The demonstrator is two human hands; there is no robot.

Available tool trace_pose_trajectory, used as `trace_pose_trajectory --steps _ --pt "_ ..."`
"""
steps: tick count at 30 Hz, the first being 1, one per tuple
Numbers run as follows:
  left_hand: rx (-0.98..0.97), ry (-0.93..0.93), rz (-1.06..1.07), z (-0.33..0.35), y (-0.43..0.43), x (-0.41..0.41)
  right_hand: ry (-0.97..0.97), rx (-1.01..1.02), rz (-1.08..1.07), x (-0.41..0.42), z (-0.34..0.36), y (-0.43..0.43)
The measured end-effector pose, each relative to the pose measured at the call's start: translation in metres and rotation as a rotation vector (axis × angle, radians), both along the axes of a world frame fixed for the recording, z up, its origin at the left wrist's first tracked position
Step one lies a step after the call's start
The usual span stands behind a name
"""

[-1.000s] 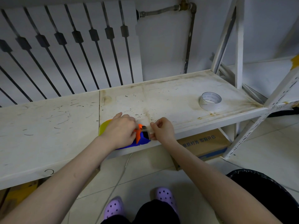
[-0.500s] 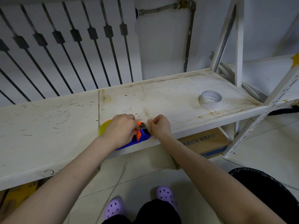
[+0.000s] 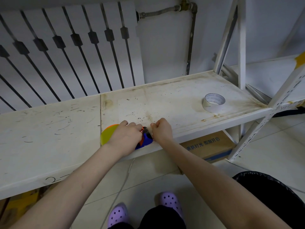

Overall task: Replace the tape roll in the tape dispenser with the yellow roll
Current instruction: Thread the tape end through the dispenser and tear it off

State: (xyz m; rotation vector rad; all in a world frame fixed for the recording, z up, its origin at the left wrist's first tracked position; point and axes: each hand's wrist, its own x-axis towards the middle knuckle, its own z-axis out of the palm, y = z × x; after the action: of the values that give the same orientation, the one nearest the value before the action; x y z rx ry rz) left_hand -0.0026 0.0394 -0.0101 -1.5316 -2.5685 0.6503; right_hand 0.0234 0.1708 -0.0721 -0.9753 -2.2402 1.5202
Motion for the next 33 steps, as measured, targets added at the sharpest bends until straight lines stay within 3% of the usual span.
trace_pose_trajectory --steps 6,9,12,18,28,33 --pt "0.32 -0.22 -0.029 0.005 -0.012 -0.009 0.059 0.059 0.002 0.017 -0.005 0.015" --pt "0.528 -0.355 0.088 0.01 -0.006 -0.008 0.061 0.023 -0.01 0.02 -0.007 0.016" --pt "0.382 -0.38 0.206 0.015 0.003 -0.005 0.099 -0.047 -0.013 0.022 -0.01 0.01" --pt "0.089 -0.213 0.293 0.01 0.031 -0.005 0.204 -0.136 -0.079 0.034 -0.012 0.002" --pt "0.207 -0.229 0.275 0.006 0.023 -0.01 0.396 -0.162 -0.183 0.048 -0.01 -0.012" --pt "0.278 -0.277 0.273 0.011 0.016 -0.008 0.403 -0.103 -0.163 0.05 0.006 -0.01"
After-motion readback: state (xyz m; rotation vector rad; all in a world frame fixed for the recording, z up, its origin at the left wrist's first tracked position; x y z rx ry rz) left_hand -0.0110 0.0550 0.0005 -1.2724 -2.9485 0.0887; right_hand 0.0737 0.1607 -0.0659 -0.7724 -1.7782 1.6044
